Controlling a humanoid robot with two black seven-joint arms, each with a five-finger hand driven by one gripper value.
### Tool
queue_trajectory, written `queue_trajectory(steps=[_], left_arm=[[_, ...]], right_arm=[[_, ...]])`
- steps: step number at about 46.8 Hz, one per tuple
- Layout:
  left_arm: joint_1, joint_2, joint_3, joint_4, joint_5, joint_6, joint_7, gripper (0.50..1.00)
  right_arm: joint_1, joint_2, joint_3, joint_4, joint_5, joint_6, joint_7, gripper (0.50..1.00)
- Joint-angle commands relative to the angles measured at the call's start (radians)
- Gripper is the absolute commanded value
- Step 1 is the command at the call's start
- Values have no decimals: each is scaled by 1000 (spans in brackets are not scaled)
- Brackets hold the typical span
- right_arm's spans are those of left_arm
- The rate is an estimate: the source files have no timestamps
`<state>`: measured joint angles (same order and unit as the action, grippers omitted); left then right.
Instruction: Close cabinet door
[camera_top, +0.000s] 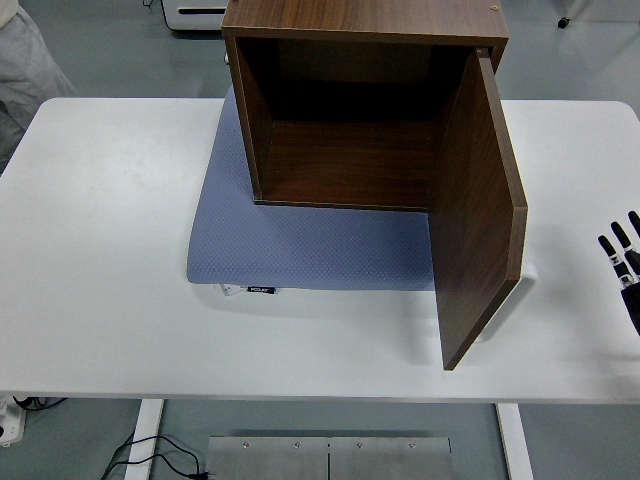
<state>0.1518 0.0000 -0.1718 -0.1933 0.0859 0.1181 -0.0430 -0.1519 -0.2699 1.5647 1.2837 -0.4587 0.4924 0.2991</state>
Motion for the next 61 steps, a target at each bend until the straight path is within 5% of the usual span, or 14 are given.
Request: queue_trajectory(steps=[1, 61], left_arm=[[2, 0, 0, 0, 0, 0, 0, 1000], [2, 0, 0, 0, 0, 0, 0, 1000]], right_arm=[[2, 0, 0, 0, 0, 0, 0, 1000], [0, -18, 1, 2, 0, 2, -2, 1000]])
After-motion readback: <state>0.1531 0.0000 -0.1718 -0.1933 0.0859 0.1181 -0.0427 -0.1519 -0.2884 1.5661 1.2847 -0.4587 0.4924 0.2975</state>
